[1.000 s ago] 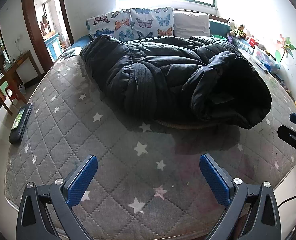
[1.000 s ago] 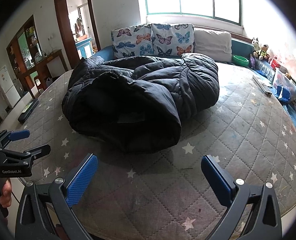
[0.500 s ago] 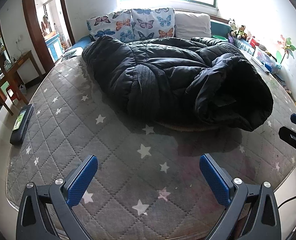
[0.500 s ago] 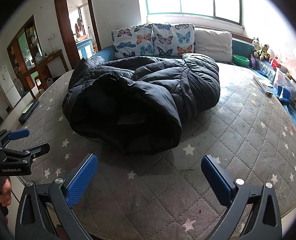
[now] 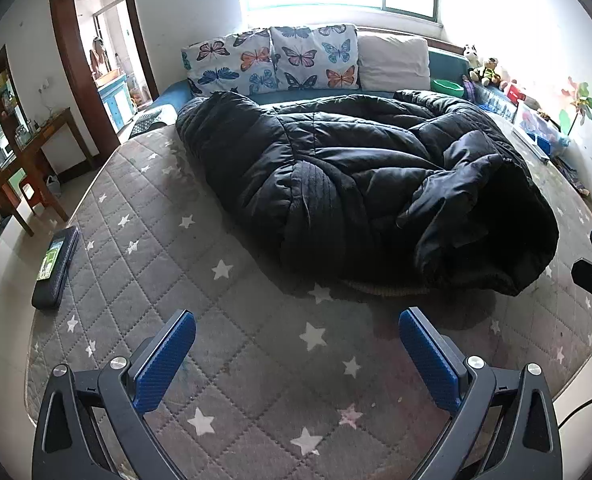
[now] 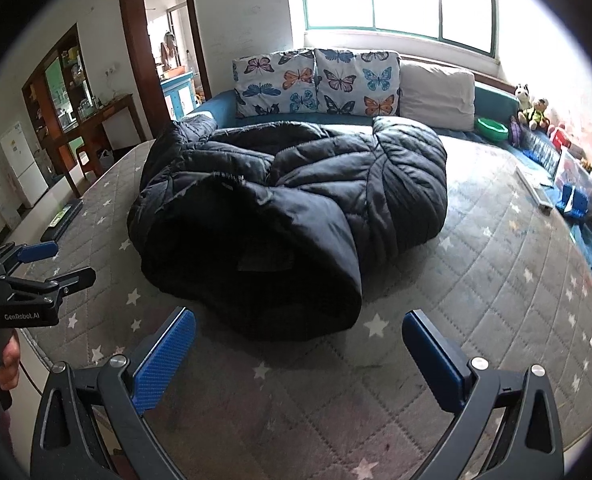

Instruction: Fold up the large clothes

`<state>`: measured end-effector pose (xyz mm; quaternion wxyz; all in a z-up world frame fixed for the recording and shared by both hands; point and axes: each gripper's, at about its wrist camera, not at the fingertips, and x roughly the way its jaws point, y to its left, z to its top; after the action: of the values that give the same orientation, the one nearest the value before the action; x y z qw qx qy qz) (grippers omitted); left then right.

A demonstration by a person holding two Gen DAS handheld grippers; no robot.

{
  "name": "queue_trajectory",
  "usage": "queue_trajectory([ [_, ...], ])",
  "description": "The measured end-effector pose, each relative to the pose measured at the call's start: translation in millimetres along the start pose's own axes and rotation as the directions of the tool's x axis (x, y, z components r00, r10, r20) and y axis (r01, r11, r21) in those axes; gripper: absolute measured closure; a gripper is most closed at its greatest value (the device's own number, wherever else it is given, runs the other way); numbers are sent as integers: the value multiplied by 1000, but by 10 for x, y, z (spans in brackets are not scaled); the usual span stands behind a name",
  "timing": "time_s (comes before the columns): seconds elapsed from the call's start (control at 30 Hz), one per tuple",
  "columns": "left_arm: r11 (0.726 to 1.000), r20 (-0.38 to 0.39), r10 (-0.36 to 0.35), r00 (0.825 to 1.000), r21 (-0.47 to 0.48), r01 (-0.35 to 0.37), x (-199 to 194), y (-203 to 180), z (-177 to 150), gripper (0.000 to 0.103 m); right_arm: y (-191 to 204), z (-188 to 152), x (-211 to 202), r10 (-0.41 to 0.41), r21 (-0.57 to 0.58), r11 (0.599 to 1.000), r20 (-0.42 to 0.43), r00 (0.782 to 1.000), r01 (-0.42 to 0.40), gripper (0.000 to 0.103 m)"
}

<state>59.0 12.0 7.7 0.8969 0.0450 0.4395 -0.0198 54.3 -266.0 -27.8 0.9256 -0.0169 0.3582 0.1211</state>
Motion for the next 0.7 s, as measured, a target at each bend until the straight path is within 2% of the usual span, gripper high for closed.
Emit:
queue_trajectory([
  [0.43,1000,-1,18,1000,14,-18,37,31,64,0,42,114,57,12,-30,999,-5,1000,-12,0],
  [0.57,1000,1,21,1000,5,-21,44,152,223,0,-15,255,60,14,-49,999,-5,1000,-14,0],
  [0.7,998,29,61,998,1,-62,33,318,462,0,-130,461,85,6,-63,998,-1,1000,-6,0],
])
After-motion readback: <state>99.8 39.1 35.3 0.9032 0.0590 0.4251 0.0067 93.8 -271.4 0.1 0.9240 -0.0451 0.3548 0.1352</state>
